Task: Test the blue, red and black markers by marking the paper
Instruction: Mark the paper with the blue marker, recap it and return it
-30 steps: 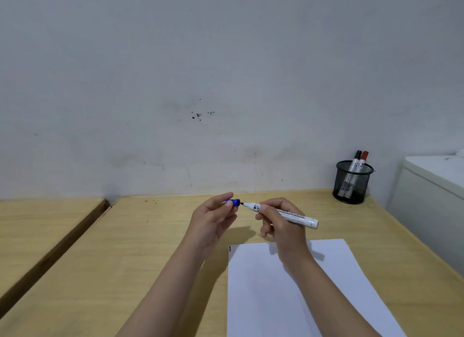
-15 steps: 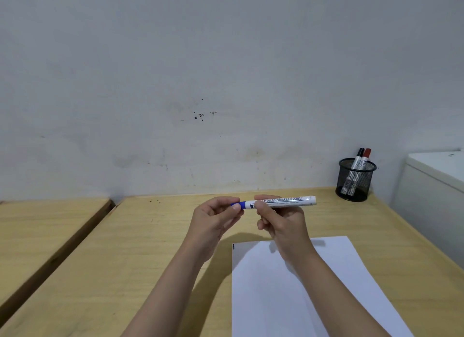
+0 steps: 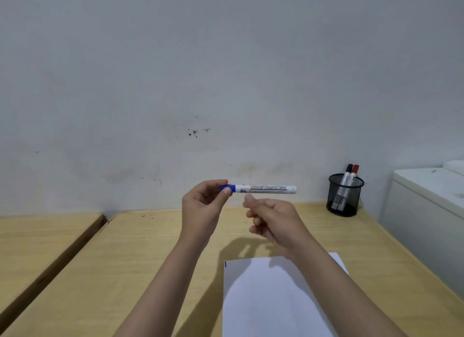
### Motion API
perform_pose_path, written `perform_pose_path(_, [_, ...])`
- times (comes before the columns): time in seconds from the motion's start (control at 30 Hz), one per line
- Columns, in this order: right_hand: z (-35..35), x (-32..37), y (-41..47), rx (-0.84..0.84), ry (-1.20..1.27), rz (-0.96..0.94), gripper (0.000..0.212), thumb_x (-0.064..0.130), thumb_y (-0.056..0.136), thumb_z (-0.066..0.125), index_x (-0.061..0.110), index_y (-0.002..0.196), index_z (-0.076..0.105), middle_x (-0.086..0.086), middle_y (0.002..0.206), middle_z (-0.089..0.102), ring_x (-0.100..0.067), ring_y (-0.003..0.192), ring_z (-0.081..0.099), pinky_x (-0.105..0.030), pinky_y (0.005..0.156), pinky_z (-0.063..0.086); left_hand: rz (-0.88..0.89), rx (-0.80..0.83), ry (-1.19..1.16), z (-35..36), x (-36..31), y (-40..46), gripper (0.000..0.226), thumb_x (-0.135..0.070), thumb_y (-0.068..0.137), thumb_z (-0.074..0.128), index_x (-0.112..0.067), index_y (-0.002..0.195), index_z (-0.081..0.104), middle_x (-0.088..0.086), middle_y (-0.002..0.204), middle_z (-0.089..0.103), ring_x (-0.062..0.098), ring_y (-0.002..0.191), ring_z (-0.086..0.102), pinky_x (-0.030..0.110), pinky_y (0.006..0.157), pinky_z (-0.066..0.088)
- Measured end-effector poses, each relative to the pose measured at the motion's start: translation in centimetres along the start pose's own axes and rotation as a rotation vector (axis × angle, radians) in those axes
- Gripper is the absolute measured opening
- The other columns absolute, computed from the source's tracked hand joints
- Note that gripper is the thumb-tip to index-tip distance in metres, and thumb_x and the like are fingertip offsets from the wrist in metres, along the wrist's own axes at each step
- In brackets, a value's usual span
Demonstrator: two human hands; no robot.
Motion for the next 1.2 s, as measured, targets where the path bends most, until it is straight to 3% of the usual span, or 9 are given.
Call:
perform_pose_path(0.2, [-3.7, 6.4, -0.5, -0.163, -0.931, -0.756, 0.027, 0.018, 0.069, 0.08, 0.016, 0.093, 0.069, 0.007, 0.083, 0.063, -0.002, 0.07, 0.057, -0.008, 0.068, 0.042, 0.098, 0.104, 0.202, 3.4, -1.9, 1.2, 0.014, -0.002, 0.077, 0.07, -0.014, 0.085, 0.072, 0.002, 0.078, 0.072, 0.009, 0.069, 0.062, 0.012, 0.066, 0.05])
perform_pose_path(0.33, [-6.0, 7.2, -0.1, -0.076, -1.055, -0.861, 0.028, 0.015, 0.074, 0.071, 0.014, 0.102, 0.066, 0.002, 0.085, 0.066, -0.011, 0.073, 0.062, -0.03, 0.071, 0.053, 0.114, 0.176, 0.215, 7.0, -2.1, 1.5, 0.02, -0.005, 0.075, 0.072, -0.017, 0.091, 0.071, 0.009, 0.08, 0.073, 0.009, 0.069, 0.063, 0.016, 0.066, 0.05])
perform_pose_path(0.5, [-12.0, 8.7, 0.9, -0.175, -1.109, -0.862, 0.05, 0.015, 0.074, 0.064, 0.022, 0.123, 0.056, 0.003, 0.077, 0.059, -0.012, 0.062, 0.056, -0.029, 0.062, 0.052, 0.088, 0.266, 0.246, 12.3, 0.6, 2.4, 0.028, -0.017, 0.074, 0.075, -0.017, 0.101, 0.068, 0.007, 0.09, 0.073, 0.013, 0.079, 0.068, 0.015, 0.072, 0.052])
perform_pose_path(0.6, [-17.5, 11.4, 2.6, -0.36, -1.016, -0.796, 0.051, 0.009, 0.074, 0.066, 0.029, 0.119, 0.055, -0.001, 0.07, 0.059, -0.016, 0.056, 0.057, -0.029, 0.06, 0.053, 0.093, 0.3, 0.369, 16.2, 3.9, 3.5, 0.028, -0.027, 0.076, 0.072, -0.019, 0.102, 0.067, -0.002, 0.1, 0.071, 0.006, 0.089, 0.066, 0.011, 0.079, 0.049])
perform_pose_path(0.67, [-21.1, 13.2, 3.9, -0.507, -0.906, -0.755, 0.053, 0.006, 0.074, 0.066, 0.031, 0.118, 0.053, -0.001, 0.067, 0.06, -0.012, 0.054, 0.058, -0.024, 0.06, 0.052, 0.099, 0.344, 0.46, 19.1, 6.3, 4.4, 0.033, -0.033, 0.077, 0.07, -0.018, 0.106, 0.065, -0.005, 0.109, 0.067, 0.007, 0.099, 0.062, 0.019, 0.087, 0.047])
perform_pose_path(0.83, [-27.3, 15.3, 7.9, -0.749, -0.763, -0.686, 0.049, 0.008, 0.075, 0.065, 0.029, 0.117, 0.051, 0.003, 0.062, 0.059, -0.006, 0.053, 0.058, -0.008, 0.059, 0.044, 0.169, 0.427, 0.664, 26.0, 10.4, 6.4, 0.038, -0.033, 0.083, 0.063, -0.011, 0.113, 0.062, 0.006, 0.121, 0.062, 0.018, 0.114, 0.055, 0.027, 0.095, 0.041])
perform_pose_path(1.0, [-29.3, 12.5, 11.3, -0.736, -0.743, -0.558, 0.046, 0.004, 0.077, 0.062, 0.022, 0.117, 0.048, -0.004, 0.055, 0.056, -0.014, 0.054, 0.054, -0.018, 0.057, 0.045, 0.113, 0.401, 0.774, 29.0, 13.4, 7.3, 0.034, -0.039, 0.082, 0.062, -0.005, 0.082, 0.065, 0.016, 0.102, 0.067, 0.028, 0.099, 0.06, 0.036, 0.083, 0.048])
perform_pose_path(1.1, [-30.1, 9.9, 12.9, -0.68, -0.819, -0.43, 0.044, 0.003, 0.076, 0.06, 0.02, 0.113, 0.043, -0.011, 0.062, 0.061, -0.021, 0.053, 0.056, -0.03, 0.055, 0.048, 0.096, 0.38, 0.756, 29.3, 14.3, 7.1, 0.04, -0.038, 0.079, 0.066, 0.001, 0.084, 0.069, 0.017, 0.092, 0.07, 0.03, 0.09, 0.063, 0.04, 0.078, 0.051])
perform_pose_path(1.2, [-30.8, 7.4, 14.3, -0.572, -0.988, -0.276, 0.046, 0.005, 0.07, 0.068, 0.018, 0.106, 0.042, -0.012, 0.075, 0.062, -0.022, 0.057, 0.057, -0.028, 0.049, 0.045, 0.087, 0.352, 0.705, 29.4, 14.7, 7.0, 0.036, -0.037, 0.077, 0.07, -0.001, 0.082, 0.07, 0.016, 0.089, 0.071, 0.028, 0.087, 0.064, 0.038, 0.075, 0.051])
Point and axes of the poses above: each hand's wrist, its own y-axis towards the middle knuckle, its own z-axis out of the palm, x = y × z, the point moved 4 cm from there along y, towards the middle knuckle
